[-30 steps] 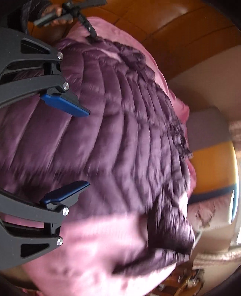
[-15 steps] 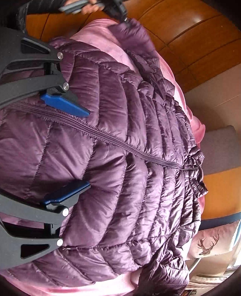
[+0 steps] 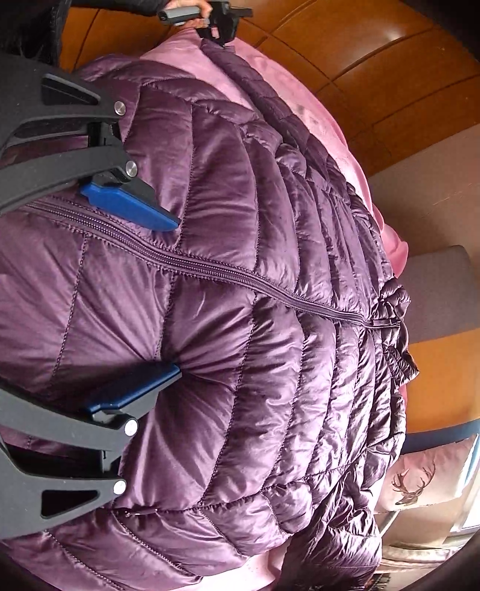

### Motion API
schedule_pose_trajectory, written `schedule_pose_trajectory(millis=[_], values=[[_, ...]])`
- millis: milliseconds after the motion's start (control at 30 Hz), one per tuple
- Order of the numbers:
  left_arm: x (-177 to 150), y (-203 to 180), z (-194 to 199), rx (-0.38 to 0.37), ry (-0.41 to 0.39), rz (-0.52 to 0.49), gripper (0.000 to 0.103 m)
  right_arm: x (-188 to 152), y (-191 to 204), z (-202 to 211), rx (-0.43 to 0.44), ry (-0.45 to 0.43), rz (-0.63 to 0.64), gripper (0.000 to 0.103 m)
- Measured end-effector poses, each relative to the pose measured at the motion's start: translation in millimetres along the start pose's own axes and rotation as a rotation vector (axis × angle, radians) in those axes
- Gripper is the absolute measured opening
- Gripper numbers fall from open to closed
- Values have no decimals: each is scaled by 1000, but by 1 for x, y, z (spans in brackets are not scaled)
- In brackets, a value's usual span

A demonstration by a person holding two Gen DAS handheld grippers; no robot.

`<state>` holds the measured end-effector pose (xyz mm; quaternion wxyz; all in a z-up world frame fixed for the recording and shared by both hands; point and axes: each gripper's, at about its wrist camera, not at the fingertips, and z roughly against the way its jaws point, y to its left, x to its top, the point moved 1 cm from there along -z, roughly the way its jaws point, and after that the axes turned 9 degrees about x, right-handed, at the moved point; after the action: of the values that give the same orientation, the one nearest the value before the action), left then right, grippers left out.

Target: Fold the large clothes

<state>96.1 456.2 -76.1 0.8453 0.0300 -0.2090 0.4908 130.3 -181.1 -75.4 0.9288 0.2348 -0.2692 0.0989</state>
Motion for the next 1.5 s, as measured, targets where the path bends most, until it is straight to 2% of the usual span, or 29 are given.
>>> schedule_pose_trajectory(millis=[133, 167, 233, 267, 300, 333, 400, 500, 533, 600, 733, 767, 800, 833, 867, 900, 1067, 1167, 1267, 1367, 1433, 1500], values=[[-2, -12, -1, 89, -11, -25, 6, 3, -5, 7, 15, 9, -13, 75], [-1, -12, 1, 99, -16, -21, 13, 4, -7, 11, 24, 12, -19, 75], [-7, -10, 12, 127, -51, -13, 34, 9, -17, 31, 23, -20, -42, 75], [-9, -9, 18, 137, -71, -8, 60, 10, -22, 40, 9, -44, -50, 75], [-11, -6, 26, 146, -100, -2, 74, 11, -32, 53, -14, -78, -68, 76], [-14, -4, 34, 153, -143, 3, 74, 12, -51, 72, -62, -128, -106, 77], [-24, -5, 49, 135, -178, -8, 74, 11, -79, 98, -151, -195, -163, 80], [-41, -13, 64, 79, -207, -13, 74, 5, -131, 137, -393, -298, -254, 88], [-50, -20, 68, 56, -209, -30, 74, 4, -146, 145, -476, -310, -235, 88], [-67, -34, 77, 16, -214, -64, 74, 6, -166, 145, -582, -296, -195, 88], [-105, -85, 96, -112, -216, -195, 74, 23, -212, 125, -717, -242, -131, 87], [-116, -97, 101, -139, -213, -232, 74, 27, -223, 121, -726, -234, -134, 81], [-127, -111, 105, -171, -209, -272, 74, 31, -231, 118, -733, -226, -141, 57], [-142, -130, 111, -209, -202, -324, 74, 37, -244, 115, -740, -202, -156, 38], [-152, -142, 114, -231, -193, -362, 74, 43, -253, 112, -732, -180, -177, 15], [-160, -153, 116, -249, -186, -395, 74, 46, -259, 116, -720, -181, -198, 11], [-217, -217, 128, -357, -174, -601, 74, 57, -249, 199, -655, -334, -191, 7], [-247, -247, 127, -389, -164, -714, 74, 57, -250, 256, -628, -400, -216, 7], [-275, -272, 121, -402, -135, -798, 74, 57, -270, 306, -631, -449, -305, 6], [-294, -283, 115, -409, -104, -845, 74, 49, -312, 335, -687, -430, -449, 6], [-304, -291, 106, -388, -83, -878, 74, 34, -356, 342, -659, -399, -600, 6], [-311, -296, 97, -369, -66, -895, 74, 22, -389, 338, -657, -360, -695, 5]])
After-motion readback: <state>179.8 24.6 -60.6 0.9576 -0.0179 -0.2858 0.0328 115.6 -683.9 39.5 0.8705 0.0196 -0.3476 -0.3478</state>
